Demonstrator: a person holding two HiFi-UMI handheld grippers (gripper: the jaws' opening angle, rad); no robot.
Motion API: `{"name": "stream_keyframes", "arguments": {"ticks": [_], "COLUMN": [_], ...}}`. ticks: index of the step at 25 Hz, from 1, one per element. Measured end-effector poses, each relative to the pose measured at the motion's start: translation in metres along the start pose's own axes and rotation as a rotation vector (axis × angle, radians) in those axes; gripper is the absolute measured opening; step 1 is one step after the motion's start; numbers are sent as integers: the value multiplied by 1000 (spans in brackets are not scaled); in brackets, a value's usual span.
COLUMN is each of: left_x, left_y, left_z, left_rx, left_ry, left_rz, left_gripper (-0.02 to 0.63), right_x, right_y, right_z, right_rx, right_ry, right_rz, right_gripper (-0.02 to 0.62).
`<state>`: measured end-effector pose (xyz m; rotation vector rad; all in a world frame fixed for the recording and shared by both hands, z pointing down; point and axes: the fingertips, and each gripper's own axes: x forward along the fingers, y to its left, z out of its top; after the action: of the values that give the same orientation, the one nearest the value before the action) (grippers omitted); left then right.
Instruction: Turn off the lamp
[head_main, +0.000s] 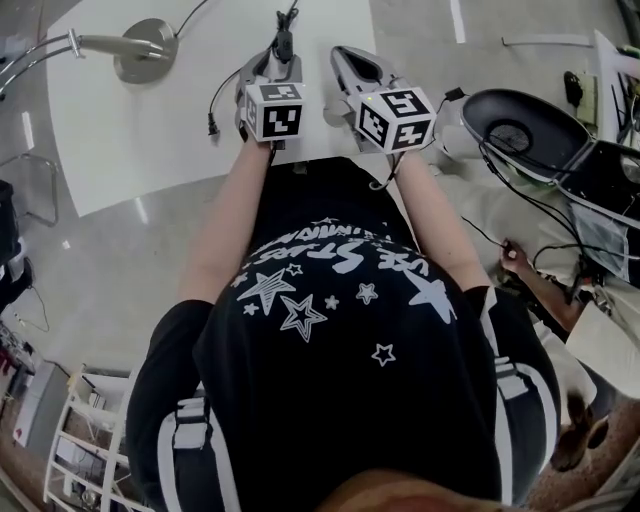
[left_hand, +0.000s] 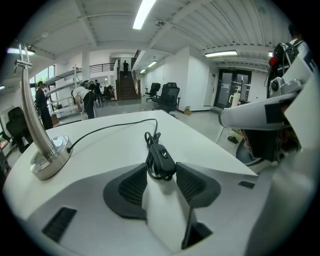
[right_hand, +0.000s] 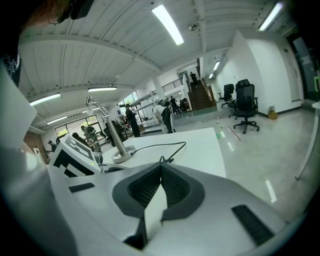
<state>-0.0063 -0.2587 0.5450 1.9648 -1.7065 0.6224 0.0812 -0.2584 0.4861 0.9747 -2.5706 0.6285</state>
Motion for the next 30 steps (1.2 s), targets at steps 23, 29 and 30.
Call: {"name": "stream_keyframes", "arguments": {"ticks": [23,29,30], "left_x": [-5,-3,-2], "left_y": [-3,0,0], "left_z": [2,2,2], "left_rx": [-55,-68,-68], "left_ry": [1,-2,-1], "left_rz": [-45,-43,-45], "left_gripper": [130,130,130], "right_x": [83,94,94], "right_y": [32,38,37], "right_z": [-23,-29,-30], "right_rx": [-285,-376,-371], "right_ry": [363,448,461], "right_rz": [357,385,388], "right_gripper": [6,6,6]}}
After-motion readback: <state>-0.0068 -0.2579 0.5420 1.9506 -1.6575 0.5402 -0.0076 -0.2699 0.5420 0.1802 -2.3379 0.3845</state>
